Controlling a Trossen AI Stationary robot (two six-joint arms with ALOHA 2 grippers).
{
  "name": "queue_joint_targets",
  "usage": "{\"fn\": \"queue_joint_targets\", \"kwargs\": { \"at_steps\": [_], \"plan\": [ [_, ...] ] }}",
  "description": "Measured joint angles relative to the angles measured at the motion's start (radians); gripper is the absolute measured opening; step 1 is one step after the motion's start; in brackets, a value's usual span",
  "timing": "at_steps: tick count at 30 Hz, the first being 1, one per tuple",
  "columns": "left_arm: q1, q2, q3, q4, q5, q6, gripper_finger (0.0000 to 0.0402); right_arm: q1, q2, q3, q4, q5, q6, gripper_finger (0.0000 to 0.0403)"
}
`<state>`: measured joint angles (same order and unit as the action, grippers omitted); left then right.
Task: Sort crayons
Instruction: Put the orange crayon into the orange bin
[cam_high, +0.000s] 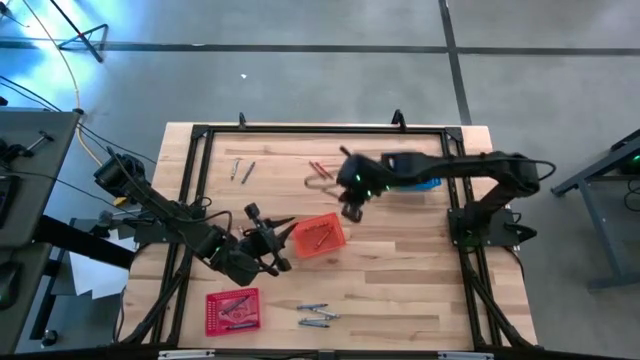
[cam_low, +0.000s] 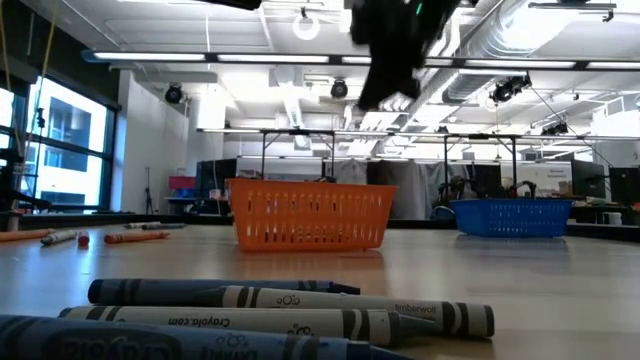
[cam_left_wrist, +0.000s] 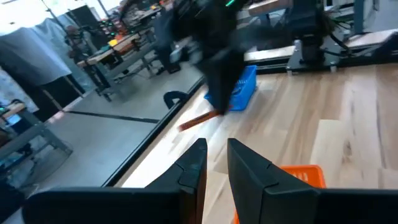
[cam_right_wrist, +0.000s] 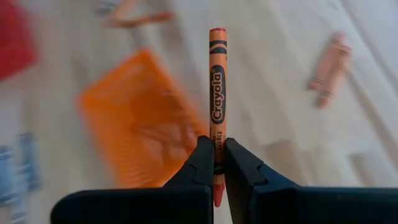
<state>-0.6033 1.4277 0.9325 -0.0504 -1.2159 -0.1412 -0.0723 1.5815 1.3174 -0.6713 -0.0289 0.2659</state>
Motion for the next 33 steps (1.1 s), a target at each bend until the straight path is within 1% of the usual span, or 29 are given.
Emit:
{"fn": "queue_joint_targets", "kwargs": {
  "at_steps": [3,6,9,11,15,18,20,23,29,33],
  "plan": [
    [-0.008,0.0,0.0,0.0,-0.033,-0.005,0.0051,0.112,-0.033,0.001,0.025,0.06,0.058,0.0004],
    [-0.015,0.0,0.0,0.004,-0.037,-0.005,0.0051,0.21,-0.038,0.001,0.064,0.131,0.108,0.0004],
    [-0.023,0.0,0.0,0.009,-0.056,-0.005,0.0051,0.276,-0.01,0.002,0.145,0.195,0.127,0.0004],
    [-0.031,0.0,0.0,0.021,-0.079,-0.003,0.0051,0.299,0.029,0.002,0.197,0.236,0.126,0.0004],
    [-0.058,-0.01,0.001,0.074,-0.096,0.024,0.0051,0.295,0.123,0.002,0.255,0.25,0.119,0.0004],
    [-0.088,-0.022,0.001,0.134,-0.107,0.077,0.0051,0.272,0.2,0.002,0.249,0.25,0.121,0.0004],
    [-0.107,-0.021,0.001,0.183,-0.121,0.133,0.0051,0.252,0.241,0.002,0.251,0.244,0.127,0.0004],
    [-0.137,-0.022,0.001,0.267,-0.149,0.231,0.0051,0.227,0.291,0.002,0.269,0.202,0.127,0.0004],
    [-0.16,-0.021,0.001,0.337,-0.169,0.329,0.0051,0.204,0.316,0.002,0.285,0.19,0.127,0.0004],
    [-0.16,-0.021,0.001,0.342,-0.197,0.365,0.0051,0.194,0.317,0.002,0.282,0.159,0.127,0.0004]
  ]
}}
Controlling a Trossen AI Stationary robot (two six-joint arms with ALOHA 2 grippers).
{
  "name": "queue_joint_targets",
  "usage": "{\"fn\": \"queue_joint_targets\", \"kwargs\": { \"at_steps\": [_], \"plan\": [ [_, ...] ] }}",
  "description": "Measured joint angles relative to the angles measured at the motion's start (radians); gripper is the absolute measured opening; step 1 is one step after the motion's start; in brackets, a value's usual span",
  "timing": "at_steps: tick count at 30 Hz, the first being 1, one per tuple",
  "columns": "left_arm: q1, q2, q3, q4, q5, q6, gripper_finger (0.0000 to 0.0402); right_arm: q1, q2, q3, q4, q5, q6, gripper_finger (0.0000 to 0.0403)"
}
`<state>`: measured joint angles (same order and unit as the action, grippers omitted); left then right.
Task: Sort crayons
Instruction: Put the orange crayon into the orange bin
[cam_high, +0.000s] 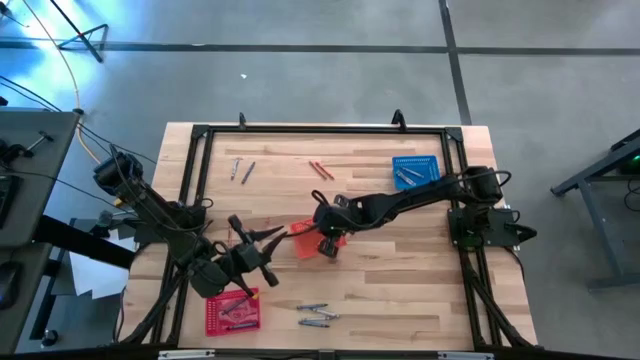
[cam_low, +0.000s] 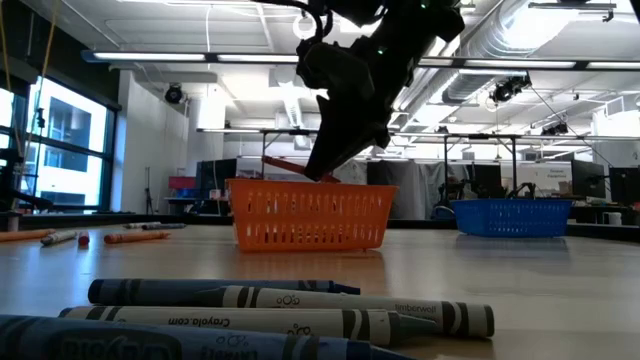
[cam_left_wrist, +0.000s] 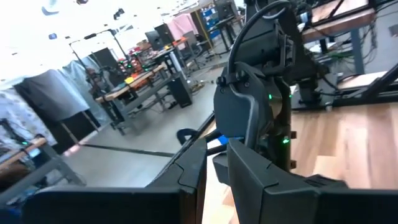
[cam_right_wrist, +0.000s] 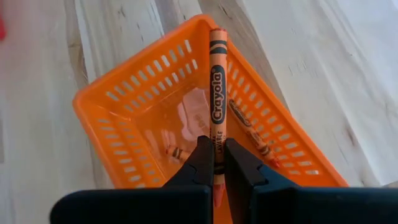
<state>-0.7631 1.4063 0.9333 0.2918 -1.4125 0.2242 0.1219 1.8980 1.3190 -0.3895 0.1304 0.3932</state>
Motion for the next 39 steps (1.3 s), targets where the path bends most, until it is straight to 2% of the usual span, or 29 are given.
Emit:
{"fn": "queue_joint_targets", "kwargs": {
  "at_steps": [5,13,17,21,24,32,39],
  "plan": [
    [0.0,0.0,0.0,-0.001,-0.012,0.01,0.0051,0.0,0.0,0.0,-0.011,-0.034,-0.016,0.0025],
    [0.003,0.0,0.0,-0.002,-0.012,0.041,0.0051,0.0,0.0,0.0,-0.017,-0.036,-0.019,0.0119],
    [0.003,0.0,0.0,-0.002,-0.012,0.042,0.0051,-0.01,-0.012,0.005,-0.054,-0.014,-0.013,0.0151],
    [0.003,0.0,0.0,-0.003,-0.014,0.042,0.0051,-0.051,-0.057,0.059,-0.16,0.093,-0.041,0.0156],
    [0.003,0.0,-0.001,-0.008,-0.013,0.042,0.0051,-0.108,-0.075,0.083,-0.198,0.108,-0.085,0.0153],
    [0.003,0.0,-0.001,-0.012,-0.043,0.08,0.0051,-0.356,-0.049,0.052,-0.231,0.001,-0.192,0.0149],
    [0.011,-0.001,-0.001,-0.026,-0.091,0.103,0.0051,-0.511,-0.035,0.039,-0.146,-0.128,-0.238,0.0149]
  ]
}}
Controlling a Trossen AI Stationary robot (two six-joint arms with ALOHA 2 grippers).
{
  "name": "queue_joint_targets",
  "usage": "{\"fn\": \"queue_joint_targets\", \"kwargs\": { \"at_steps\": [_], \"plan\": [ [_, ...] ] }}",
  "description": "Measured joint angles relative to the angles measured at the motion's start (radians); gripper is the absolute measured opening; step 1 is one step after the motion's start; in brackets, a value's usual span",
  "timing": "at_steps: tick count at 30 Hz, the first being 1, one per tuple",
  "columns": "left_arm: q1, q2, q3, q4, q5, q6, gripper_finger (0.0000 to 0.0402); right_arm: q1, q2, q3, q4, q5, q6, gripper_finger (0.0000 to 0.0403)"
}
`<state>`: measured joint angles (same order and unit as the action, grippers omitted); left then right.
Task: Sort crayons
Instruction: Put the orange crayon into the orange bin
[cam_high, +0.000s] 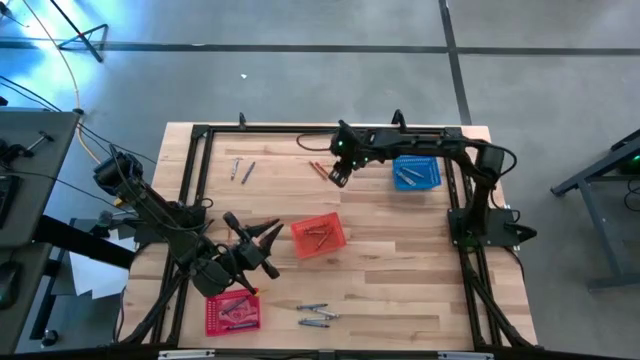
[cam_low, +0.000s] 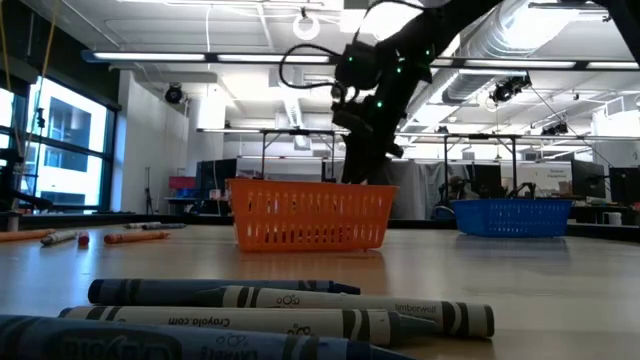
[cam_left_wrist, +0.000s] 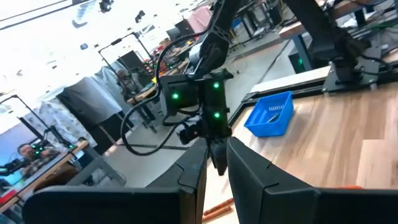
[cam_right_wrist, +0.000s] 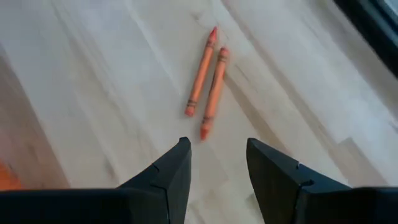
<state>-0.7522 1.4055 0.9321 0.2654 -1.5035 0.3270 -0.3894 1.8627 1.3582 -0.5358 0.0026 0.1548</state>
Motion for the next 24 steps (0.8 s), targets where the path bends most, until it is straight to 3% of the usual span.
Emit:
{"fn": "queue_joint_targets", "kwargs": {
  "at_steps": [5,14,24],
  "plan": [
    [0.002,0.0,0.0,-0.01,-0.003,-0.001,0.0051,-0.029,0.063,0.0,0.023,-0.087,-0.026,0.0149],
    [0.006,0.0,0.0,-0.01,-0.028,-0.008,0.0051,-0.041,0.131,0.001,0.039,-0.094,-0.134,0.0149],
    [0.006,0.0,0.0,-0.009,-0.029,-0.027,0.0051,-0.078,0.133,0.002,0.085,-0.135,-0.139,0.0149]
  ]
}}
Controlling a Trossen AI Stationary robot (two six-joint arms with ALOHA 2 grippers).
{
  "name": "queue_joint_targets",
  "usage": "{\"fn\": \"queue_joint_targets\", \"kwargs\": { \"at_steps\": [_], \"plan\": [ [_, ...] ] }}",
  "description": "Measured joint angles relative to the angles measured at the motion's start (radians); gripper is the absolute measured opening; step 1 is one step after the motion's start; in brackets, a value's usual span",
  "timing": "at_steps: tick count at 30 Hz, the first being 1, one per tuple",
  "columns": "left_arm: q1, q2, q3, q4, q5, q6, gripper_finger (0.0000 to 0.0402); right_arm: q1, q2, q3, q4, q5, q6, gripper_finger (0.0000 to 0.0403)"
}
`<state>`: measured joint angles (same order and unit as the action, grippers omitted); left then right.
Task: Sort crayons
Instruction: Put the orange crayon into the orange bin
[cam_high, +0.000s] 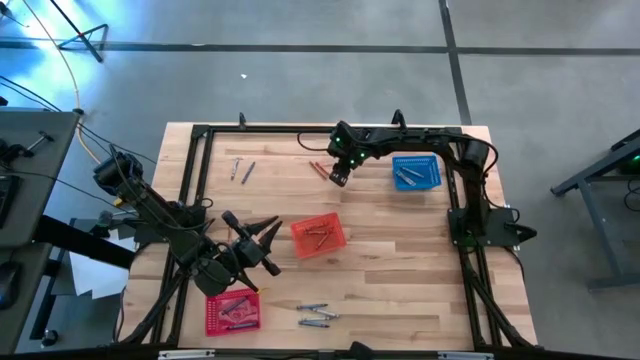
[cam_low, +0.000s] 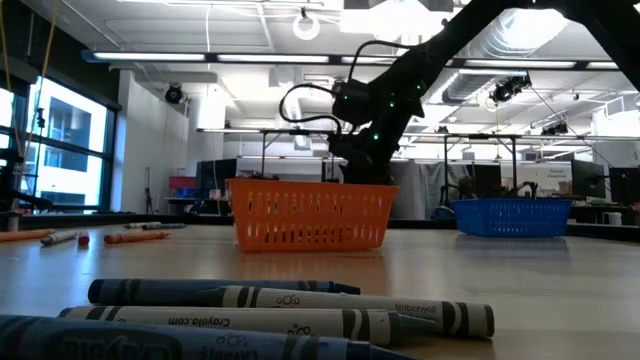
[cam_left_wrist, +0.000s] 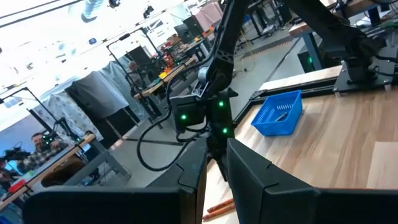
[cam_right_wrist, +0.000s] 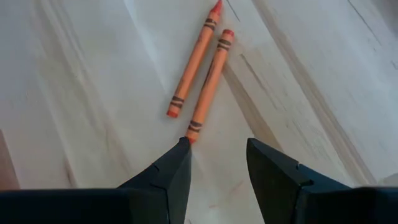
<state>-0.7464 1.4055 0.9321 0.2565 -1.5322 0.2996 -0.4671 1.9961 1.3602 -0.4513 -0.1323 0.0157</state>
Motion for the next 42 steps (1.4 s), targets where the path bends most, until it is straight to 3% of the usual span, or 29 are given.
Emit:
{"fn": "queue_joint_targets", "kwargs": {
  "at_steps": [17,25,30,42],
  "plan": [
    [0.001,0.0,0.0,-0.007,0.0,0.018,0.0051,0.001,0.038,0.038,0.01,-0.033,-0.047,0.0149],
    [0.001,0.0,0.001,-0.021,-0.001,0.018,0.0051,0.005,0.173,0.229,-0.181,-0.033,-0.098,0.0149],
    [0.001,0.0,0.001,-0.027,-0.002,0.018,0.0051,0.009,0.243,0.36,-0.352,0.049,-0.129,0.0149],
    [0.001,0.0,0.001,-0.059,-0.001,0.017,0.0051,0.007,0.271,0.401,-0.414,0.052,-0.156,0.0149]
  ]
}}
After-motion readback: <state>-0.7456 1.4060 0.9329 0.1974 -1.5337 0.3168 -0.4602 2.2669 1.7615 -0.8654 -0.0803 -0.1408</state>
